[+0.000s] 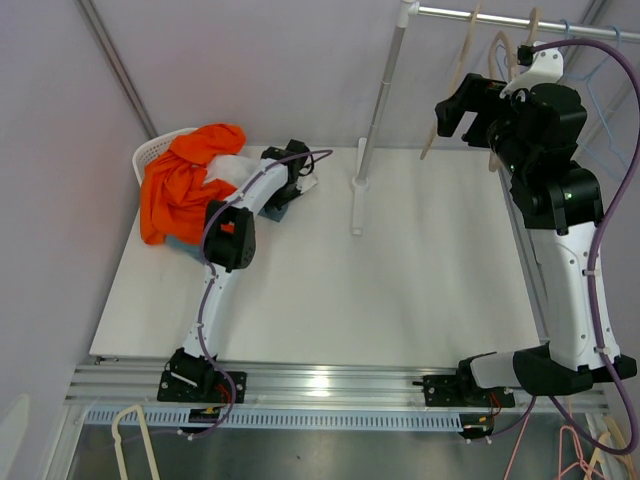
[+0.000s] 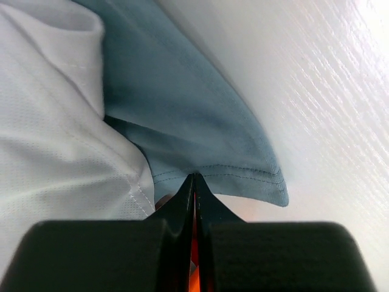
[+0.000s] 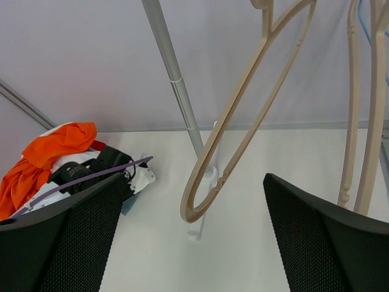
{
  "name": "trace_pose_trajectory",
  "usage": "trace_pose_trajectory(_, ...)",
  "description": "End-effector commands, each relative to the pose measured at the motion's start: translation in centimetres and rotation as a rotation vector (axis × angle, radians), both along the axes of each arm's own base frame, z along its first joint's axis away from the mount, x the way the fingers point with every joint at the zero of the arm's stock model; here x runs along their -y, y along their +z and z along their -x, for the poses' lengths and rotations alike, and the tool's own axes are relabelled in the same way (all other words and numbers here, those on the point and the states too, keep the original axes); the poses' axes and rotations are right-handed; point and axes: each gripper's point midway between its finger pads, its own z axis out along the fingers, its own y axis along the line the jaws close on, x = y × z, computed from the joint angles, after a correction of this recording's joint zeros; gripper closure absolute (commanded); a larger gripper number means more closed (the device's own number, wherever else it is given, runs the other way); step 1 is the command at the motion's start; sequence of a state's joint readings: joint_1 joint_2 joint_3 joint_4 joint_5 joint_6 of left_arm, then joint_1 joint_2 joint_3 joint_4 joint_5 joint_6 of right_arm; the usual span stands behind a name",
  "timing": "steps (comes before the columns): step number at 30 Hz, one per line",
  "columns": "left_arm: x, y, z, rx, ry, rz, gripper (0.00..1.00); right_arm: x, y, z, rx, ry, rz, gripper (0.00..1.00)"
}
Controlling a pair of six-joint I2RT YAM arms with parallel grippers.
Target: Remove the t-shirt from the hanger
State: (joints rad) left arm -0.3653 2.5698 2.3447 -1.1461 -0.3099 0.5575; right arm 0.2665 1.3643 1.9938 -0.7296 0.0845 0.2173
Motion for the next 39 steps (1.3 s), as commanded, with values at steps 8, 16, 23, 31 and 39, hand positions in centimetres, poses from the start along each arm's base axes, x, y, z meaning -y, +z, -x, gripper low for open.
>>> trace_pose_trajectory(8,4.8,8.3,-3.3,0.288,0.212,0.346,0.23,-0.7,2.3,1.5,0.066,0.044,-0.043,0.01)
trace_pose_trajectory(16,7.1,11.4,-4.4,0.264,0.612,0.802,0.01,-0.6,2.9,2.6,0.083,0.050,-0.051,0.01)
trace_pose_trajectory(23,5.0,7.9,-5.7,0.196,0.783,0.833,0.00,-0.3,3.0,3.4,0.090,0.049,-0.042,0.01)
trace_pose_trajectory(31,2.3,5.6,-5.7,0.231,0.847,0.698,0.01,-0.5,2.8,3.2,0.088,0.058,-0.042,0.01)
trace_pose_trajectory(39,-1.0,3.4,-3.5,0.211,0.852,0.474,0.00,-0.8,2.7,3.5,0.098,0.080,-0.047,0.00)
